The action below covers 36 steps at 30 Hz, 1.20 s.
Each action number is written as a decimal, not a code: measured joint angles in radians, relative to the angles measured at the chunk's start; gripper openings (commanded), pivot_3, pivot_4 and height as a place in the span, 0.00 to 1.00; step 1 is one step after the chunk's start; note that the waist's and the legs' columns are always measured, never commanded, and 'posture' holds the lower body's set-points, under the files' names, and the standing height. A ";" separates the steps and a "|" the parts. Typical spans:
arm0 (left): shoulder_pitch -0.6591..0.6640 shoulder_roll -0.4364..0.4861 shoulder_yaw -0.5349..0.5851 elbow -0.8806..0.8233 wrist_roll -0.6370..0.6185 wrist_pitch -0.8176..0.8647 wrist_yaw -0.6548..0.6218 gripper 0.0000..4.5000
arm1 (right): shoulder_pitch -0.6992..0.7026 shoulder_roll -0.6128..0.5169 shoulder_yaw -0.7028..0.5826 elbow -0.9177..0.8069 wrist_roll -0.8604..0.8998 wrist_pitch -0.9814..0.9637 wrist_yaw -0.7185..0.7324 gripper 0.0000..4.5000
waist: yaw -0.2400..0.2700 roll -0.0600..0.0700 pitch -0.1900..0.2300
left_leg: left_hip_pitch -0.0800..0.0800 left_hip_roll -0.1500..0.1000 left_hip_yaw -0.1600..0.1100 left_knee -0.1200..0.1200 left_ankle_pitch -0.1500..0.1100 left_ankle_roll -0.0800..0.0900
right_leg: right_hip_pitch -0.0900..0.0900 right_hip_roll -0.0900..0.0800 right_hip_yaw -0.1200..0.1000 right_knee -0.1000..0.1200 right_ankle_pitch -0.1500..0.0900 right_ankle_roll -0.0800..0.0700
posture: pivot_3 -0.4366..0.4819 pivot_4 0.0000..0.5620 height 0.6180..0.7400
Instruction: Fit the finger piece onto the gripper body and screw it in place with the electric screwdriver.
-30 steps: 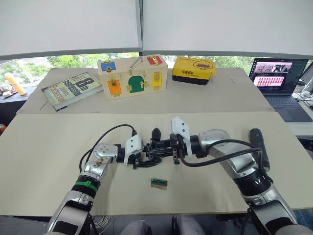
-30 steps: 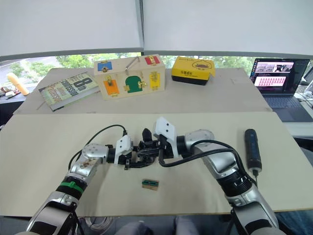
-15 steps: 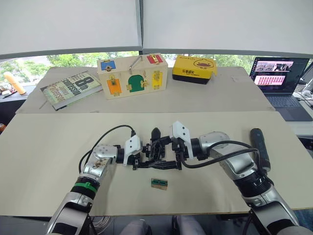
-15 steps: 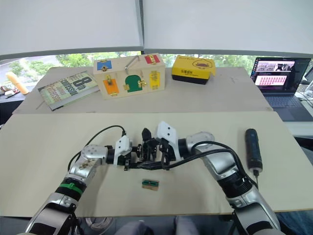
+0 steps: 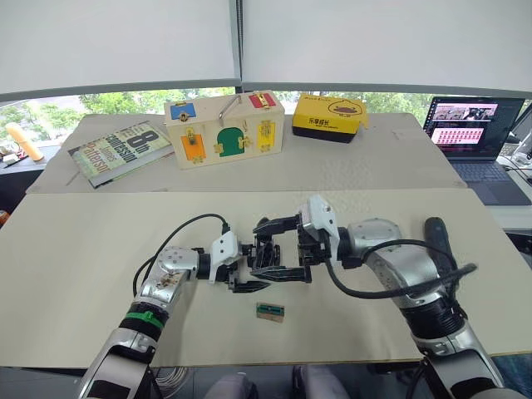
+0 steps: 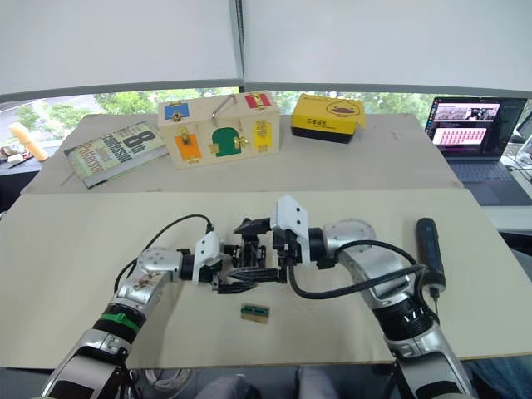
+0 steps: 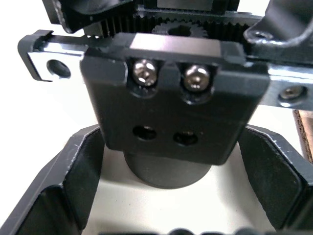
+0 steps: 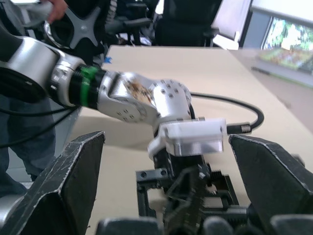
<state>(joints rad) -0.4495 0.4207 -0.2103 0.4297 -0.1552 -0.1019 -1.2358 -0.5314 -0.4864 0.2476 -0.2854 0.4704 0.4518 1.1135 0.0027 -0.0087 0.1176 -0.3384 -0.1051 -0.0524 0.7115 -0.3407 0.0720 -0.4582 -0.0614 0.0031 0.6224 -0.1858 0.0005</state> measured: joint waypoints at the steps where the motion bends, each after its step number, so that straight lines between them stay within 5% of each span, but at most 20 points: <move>1: 0.010 0.015 0.003 -0.008 -0.005 0.001 -0.003 0.99 | 0.004 -0.016 -0.012 -0.025 0.017 0.008 0.003 1.00 | -0.003 0.000 0.000 | 0.000 0.000 0.000 -0.001 0.000 0.000 | 0.000 0.000 0.000 0.000 0.000 0.000 | 0.48 0.27 1.00; 9: 0.124 0.154 0.096 -0.110 -0.093 0.081 -0.042 0.99 | 0.119 -0.129 -0.185 -0.241 0.158 0.120 -0.070 1.00 | -0.012 0.001 0.002 | 0.000 0.001 0.000 -0.002 0.000 0.000 | 0.000 0.000 0.000 -0.001 -0.001 -0.001 | 0.48 0.27 1.00; 14: 0.219 0.259 0.207 -0.189 -0.201 0.157 -0.093 0.99 | 0.380 -0.204 -0.452 -0.315 0.148 0.111 -0.178 1.00 | 0.006 0.001 0.007 | -0.001 0.001 -0.001 -0.002 -0.001 0.001 | 0.001 0.000 -0.001 -0.005 -0.001 0.000 | 0.48 0.27 1.00; 22: 0.227 0.390 0.351 -0.448 -0.423 0.387 -0.126 0.99 | 0.898 -0.108 -0.958 -0.349 0.096 0.031 -0.291 1.00 | 0.036 0.004 0.009 | -0.003 0.001 -0.001 -0.003 -0.001 0.001 | 0.002 0.001 -0.002 -0.009 0.000 0.001 | 0.48 0.27 1.00; 27: 0.210 0.384 0.372 -0.551 -0.515 0.487 -0.084 0.99 | 1.105 0.000 -1.060 -0.300 0.063 -0.060 -0.291 1.00 | 0.023 0.006 0.010 | 0.003 0.001 0.003 -0.009 -0.001 0.000 | 0.004 0.001 0.003 -0.009 0.000 0.001 | 0.48 0.27 1.00; 32: 0.140 0.376 0.377 -0.654 -0.621 0.583 -0.056 0.99 | 1.127 0.058 -1.063 -0.304 0.108 -0.020 -0.390 1.00 | 0.002 0.006 0.011 | 0.005 0.001 0.004 -0.013 0.000 -0.006 | 0.004 0.001 0.005 -0.007 0.000 0.001 | 0.48 0.27 1.00; 36: 0.097 0.368 0.380 -0.680 -0.673 0.650 -0.016 0.99 | 1.002 -0.046 -1.049 -0.301 0.193 0.183 -0.544 1.00 | -0.009 0.006 0.011 | 0.006 0.001 0.004 -0.013 0.000 -0.007 | 0.004 0.001 0.006 -0.007 0.000 0.001 | 0.48 0.27 1.00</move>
<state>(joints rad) -0.3522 0.7891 0.1699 -0.2503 -0.8277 0.5480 -1.2515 0.4702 -0.5322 -0.8014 -0.5866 0.6629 0.6349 0.5694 -0.0060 -0.0026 0.1285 -0.3327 -0.1041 -0.0481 0.6982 -0.3404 0.0649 -0.4546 -0.0600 0.0090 0.6158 -0.1858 0.0013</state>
